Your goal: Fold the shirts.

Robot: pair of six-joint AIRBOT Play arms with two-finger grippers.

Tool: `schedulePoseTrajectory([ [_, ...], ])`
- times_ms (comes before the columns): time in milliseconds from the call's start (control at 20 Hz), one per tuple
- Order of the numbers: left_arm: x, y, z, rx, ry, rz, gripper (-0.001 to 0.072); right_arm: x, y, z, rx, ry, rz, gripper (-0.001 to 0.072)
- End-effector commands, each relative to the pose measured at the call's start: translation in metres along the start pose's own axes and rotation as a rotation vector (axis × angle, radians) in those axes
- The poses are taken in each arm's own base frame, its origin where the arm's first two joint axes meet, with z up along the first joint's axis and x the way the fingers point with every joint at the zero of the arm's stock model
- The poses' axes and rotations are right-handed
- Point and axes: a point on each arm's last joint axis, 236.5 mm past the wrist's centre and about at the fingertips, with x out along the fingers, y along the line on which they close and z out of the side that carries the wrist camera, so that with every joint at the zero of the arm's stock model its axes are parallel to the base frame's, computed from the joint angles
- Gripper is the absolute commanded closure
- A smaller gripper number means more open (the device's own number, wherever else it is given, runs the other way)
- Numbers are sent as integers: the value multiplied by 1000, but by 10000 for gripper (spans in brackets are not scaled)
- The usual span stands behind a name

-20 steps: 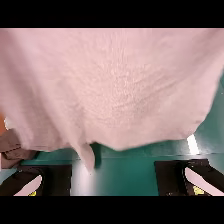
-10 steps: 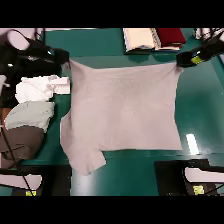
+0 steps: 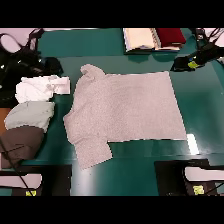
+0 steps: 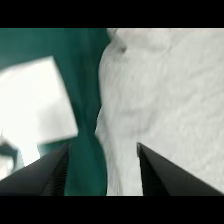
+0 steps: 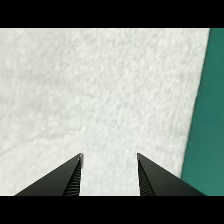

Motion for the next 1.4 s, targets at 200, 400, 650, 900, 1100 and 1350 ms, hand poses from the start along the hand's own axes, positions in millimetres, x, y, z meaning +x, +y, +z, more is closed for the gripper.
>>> schedulePoseTrajectory([
  [200, 17, 13, -229, -223, 321, 29, 209, -25, 35, -62, 25, 14, 126, 319],
  [400, 32, -13, -291, -347, 374, -63, 210, -28, 37, -77, 38, -23, 120, 319],
  [650, 51, -49, -310, -312, 384, -108, 210, -33, 39, -80, 35, -39, 118, 319],
  [900, 51, -65, -316, -354, 409, -139, 267, -46, 38, -76, 30, -81, 105, 328],
  [1100, 39, -73, -265, -300, 302, -166, 687, -51, 2, -104, 124, -8, 69, 328],
  [1350, 16, -86, -213, -203, 194, -205, 687, -20, -87, -225, 450, 243, -40, 107],
])
